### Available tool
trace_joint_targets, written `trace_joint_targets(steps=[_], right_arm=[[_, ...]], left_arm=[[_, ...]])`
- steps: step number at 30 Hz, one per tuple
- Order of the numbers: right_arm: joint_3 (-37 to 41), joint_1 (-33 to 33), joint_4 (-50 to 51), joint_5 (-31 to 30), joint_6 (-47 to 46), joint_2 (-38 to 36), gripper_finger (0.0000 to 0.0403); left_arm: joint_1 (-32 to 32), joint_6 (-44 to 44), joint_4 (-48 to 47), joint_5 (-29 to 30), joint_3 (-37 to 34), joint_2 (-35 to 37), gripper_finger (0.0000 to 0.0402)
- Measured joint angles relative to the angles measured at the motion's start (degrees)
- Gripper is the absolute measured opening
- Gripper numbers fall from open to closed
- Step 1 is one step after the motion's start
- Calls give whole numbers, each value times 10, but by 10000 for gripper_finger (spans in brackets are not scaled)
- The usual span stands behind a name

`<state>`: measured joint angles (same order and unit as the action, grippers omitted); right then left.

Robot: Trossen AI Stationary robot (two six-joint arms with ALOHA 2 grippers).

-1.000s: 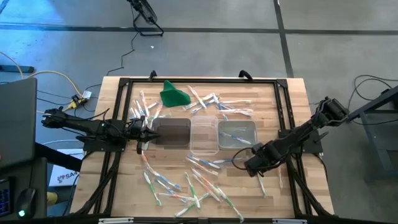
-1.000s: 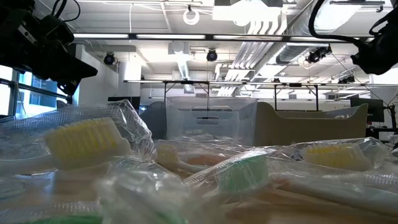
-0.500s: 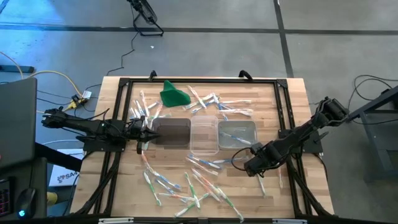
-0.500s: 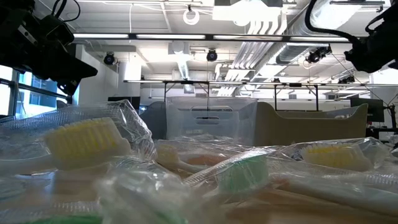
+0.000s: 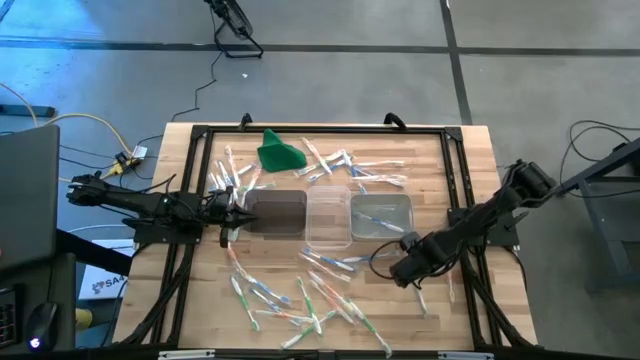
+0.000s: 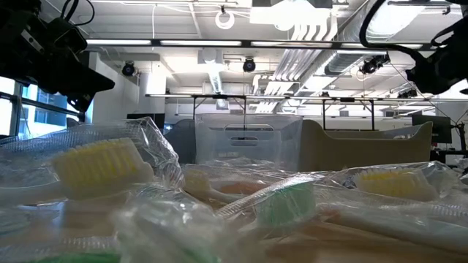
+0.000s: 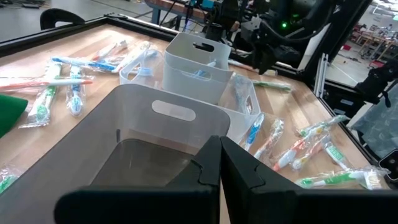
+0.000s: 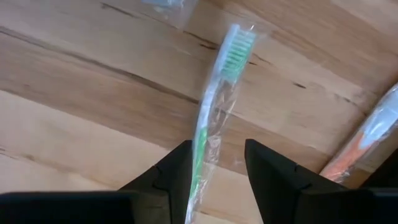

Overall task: Pick & Place Toothbrushes
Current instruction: Put the green toothbrush into the black bin

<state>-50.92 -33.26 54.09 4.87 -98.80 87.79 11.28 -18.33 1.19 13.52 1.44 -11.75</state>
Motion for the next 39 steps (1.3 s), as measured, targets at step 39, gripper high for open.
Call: trace_joint_targets(steps=[39], right_arm=[[74,-51,-152,1,-110,24,140]], left_arm=[[0,0,0,0,0,-1,0]])
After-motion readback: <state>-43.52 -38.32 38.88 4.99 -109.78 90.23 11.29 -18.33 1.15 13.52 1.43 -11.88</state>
